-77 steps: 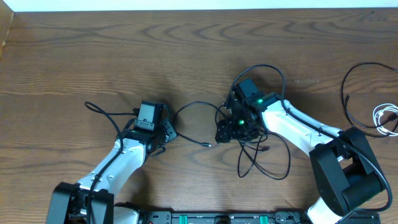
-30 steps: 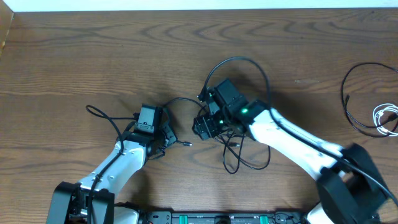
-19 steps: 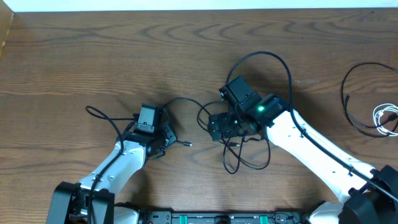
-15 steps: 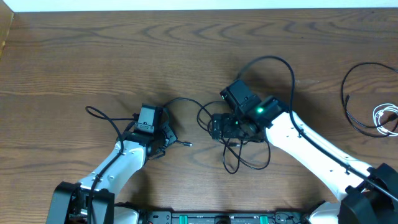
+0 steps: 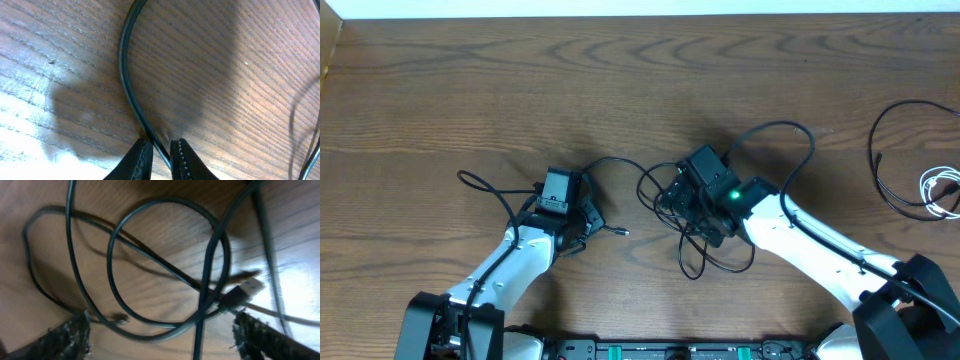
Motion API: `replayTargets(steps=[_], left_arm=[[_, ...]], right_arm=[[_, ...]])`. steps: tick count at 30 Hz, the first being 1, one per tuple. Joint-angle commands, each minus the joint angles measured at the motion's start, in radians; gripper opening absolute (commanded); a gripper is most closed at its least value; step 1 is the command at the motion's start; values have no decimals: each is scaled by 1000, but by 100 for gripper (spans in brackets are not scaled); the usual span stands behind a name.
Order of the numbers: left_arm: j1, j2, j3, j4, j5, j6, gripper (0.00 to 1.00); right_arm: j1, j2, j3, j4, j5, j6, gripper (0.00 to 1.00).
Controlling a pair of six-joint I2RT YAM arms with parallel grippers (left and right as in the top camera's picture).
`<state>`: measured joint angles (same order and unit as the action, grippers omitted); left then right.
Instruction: Untangle cables
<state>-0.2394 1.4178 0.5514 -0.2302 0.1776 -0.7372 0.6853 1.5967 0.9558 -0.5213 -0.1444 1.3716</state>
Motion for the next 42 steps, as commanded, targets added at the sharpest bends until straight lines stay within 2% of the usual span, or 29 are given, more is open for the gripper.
replayTargets(steps=[1,4,9,17,25,29,31,35,38,41,42], left_arm=[[-2,8,-6,-2,-2,-13,19],[-3,8,-6,1,-2,-13,19],[-3,8,-6,4,-2,-13,19],[-2,8,-6,4,-2,-12,19],[-3,8,-6,4,-2,-13,19],[-3,8,-6,4,-2,-16,19],[-3,8,-6,4,-2,-16,19],[-3,8,-6,4,-2,-16,19],[-3,8,-6,4,-2,-16,19],[-3,8,-6,4,-2,-16,19],[-3,8,-6,3,-2,-16,19]], right_arm=[[8,5,-62,94,11,155,81],[14,5,-95,145,-6,200,76],[35,5,-113,145,5,227,61],[56,5,-115,155,3,340,57],[82,5,-115,155,-23,399,58],[134,5,-115,156,63,471,51],[156,5,-115,155,137,475,49],[173,5,-115,156,166,476,47],[180,11,-116,155,205,476,42],[180,27,-117,154,239,475,26],[180,33,-117,150,253,474,16]])
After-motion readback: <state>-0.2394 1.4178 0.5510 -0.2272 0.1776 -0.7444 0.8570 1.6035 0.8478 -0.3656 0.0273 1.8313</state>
